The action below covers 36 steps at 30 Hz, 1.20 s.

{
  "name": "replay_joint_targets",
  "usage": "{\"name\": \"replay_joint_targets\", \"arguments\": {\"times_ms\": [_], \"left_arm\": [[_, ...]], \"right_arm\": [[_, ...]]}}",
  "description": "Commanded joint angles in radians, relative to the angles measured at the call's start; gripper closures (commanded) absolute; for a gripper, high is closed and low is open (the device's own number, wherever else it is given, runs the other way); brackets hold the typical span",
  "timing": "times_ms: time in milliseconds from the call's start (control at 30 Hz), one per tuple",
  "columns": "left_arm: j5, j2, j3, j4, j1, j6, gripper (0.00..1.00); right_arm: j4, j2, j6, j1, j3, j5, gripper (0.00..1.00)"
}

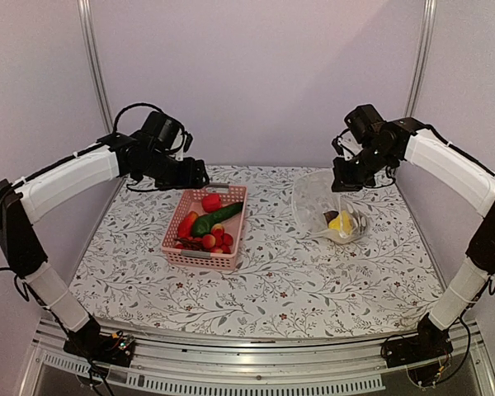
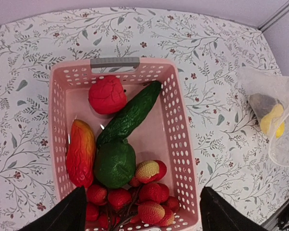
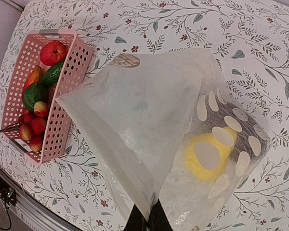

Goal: Place the food in the zip-top bag and seal the zipper
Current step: Adjust the zipper food storage bag at the center of the board, then pick up the fake fruit from the bin.

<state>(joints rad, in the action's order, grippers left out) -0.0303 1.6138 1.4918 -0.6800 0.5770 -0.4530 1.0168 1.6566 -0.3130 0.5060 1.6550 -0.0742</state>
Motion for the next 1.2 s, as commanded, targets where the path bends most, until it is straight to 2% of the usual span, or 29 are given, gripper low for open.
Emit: {"name": "replay_joint_targets", "arguments": {"times_ms": [0,100,200,400,800,1167], "left_arm": [[0.035,0.084,-0.03,-0.099,0.001,0.011,0.19],[0.033,0.155,-0.008,-0.119,0.001,0.039,0.12],[-0.031,0.226,0.028,-0.154,0.002,0.067,0.11],[-0.01,0.35,0.096,-0.182,0.0,0.117,0.21],[-0.05,0.521,0.248,-0.222,0.001,0.095,0.26],[-0.108,0.521,0.25,-0.279,0.002,0.09,0.3]], "right_arm": [[-0.033,-0.005,0.022,0.006,-0.015,-0.054,1.0],[-0.037,-0.013,0.022,0.007,-0.025,-0.065,1.0],[-0.044,-0.021,0.019,0.006,-0.04,-0.086,1.0],[-0.026,-0.039,0.021,0.008,-0.055,-0.106,1.0],[-0.018,-0.072,0.003,0.01,-0.084,-0.12,1.0],[-0.035,-0.128,-0.024,0.011,-0.142,-0.12,1.0]]}}
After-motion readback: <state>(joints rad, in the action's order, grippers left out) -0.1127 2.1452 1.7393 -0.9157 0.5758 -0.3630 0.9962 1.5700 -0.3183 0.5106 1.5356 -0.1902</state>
